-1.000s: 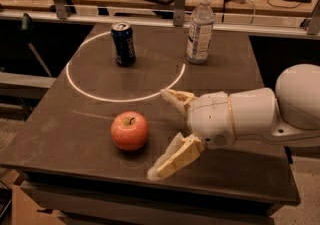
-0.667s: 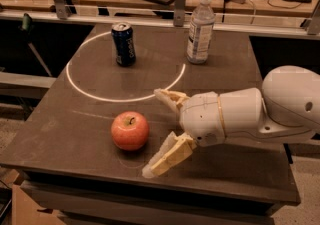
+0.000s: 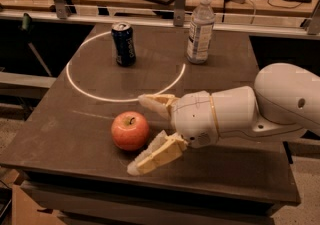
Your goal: Move apple near blue plastic bottle
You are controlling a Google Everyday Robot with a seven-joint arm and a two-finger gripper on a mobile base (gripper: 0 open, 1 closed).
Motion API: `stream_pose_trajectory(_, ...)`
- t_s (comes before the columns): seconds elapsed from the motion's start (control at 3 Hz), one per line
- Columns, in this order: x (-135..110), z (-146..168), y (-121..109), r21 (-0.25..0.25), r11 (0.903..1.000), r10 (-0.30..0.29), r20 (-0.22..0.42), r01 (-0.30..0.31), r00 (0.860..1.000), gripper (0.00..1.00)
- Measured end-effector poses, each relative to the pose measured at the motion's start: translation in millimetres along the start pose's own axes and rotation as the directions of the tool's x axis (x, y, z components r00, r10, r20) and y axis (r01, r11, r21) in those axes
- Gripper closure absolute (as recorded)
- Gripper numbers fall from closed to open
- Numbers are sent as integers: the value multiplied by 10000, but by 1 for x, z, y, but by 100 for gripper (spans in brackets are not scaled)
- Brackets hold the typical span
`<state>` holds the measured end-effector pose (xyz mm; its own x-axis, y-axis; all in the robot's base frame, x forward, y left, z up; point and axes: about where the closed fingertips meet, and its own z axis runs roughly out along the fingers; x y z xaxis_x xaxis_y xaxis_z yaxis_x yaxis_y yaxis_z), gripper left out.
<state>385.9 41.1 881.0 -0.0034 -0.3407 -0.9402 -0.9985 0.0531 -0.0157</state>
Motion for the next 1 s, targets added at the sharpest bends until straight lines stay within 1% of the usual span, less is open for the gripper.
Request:
stream_pose_trajectory(0.33,-11,9,14,-580,9983,-10,111,17,9999,36)
stream_pose_trajectory(0.67,-16,8,14,-692,9971,-325,-11,323,9995,22)
stream_pose_trajectory(1.0,-11,4,1,-302,9976,-625,-277,617,9977,0)
